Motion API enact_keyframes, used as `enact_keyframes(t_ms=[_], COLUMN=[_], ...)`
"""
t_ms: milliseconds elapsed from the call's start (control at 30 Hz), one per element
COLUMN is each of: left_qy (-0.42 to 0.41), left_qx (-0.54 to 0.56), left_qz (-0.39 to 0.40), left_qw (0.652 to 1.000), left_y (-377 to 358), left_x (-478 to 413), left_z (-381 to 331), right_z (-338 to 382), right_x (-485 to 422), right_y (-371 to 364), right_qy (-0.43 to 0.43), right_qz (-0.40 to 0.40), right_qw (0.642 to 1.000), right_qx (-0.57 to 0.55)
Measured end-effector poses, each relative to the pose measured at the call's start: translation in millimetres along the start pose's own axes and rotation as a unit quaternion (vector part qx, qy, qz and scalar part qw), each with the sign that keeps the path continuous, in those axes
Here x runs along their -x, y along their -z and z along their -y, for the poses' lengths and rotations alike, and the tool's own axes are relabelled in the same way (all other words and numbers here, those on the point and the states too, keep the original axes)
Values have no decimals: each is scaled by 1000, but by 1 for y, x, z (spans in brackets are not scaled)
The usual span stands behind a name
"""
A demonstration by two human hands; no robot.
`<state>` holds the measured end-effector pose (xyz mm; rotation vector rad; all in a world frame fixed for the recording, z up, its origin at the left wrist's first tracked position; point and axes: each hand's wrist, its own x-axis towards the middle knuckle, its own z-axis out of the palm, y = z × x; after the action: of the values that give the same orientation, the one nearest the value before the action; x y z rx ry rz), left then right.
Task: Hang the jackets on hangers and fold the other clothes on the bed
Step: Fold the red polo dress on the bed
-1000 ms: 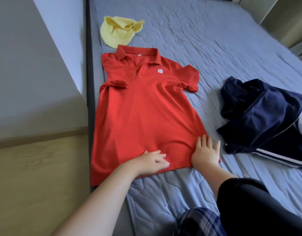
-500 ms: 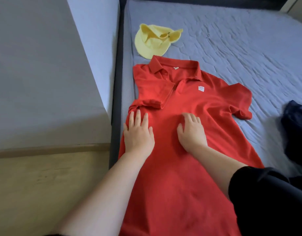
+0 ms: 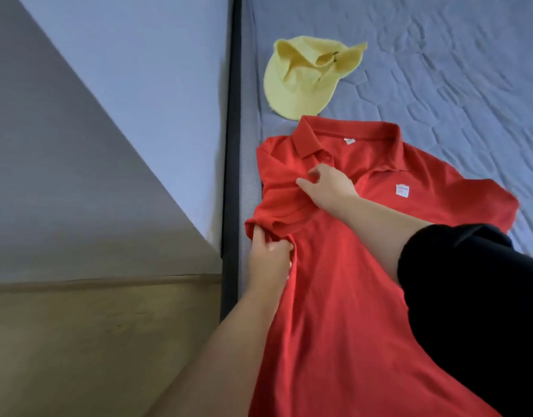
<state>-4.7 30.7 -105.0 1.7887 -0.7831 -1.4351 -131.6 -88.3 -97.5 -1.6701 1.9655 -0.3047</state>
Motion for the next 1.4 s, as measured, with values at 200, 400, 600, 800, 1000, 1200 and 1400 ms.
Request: enact_keyframes(t_ms=[200,400,600,800,1000,1200,1400], left_qy=[182,145,-25,50,-298,-282,-228], left_qx=[396,311,-374,-316,-453,-601,-649], left_qz=[54,121,42,-147,-119,-15,17], left_qw=[898,932,926,936,831,748,725], left_y=[-3,2,-8,15,-9,-14,-17], left_x=[3,11,11,20,22,-1,-37], left_z=[-21,-17,-2,19,2,-5,12], right_z=[4,-27,-52,-56,-48,-50,-13], right_x=[-8,-9,-6,14,38,41,-21], right_y=[14,27,28,20,11,9,1], right_qy=[-35,-58,-86,-79,239,185,253], right_qz=[73,71,-9,-84,-144,-4,99], right_qw=[990,991,993,990,958,945,922], right_qx=[-117,-95,-86,-83,71,268,277])
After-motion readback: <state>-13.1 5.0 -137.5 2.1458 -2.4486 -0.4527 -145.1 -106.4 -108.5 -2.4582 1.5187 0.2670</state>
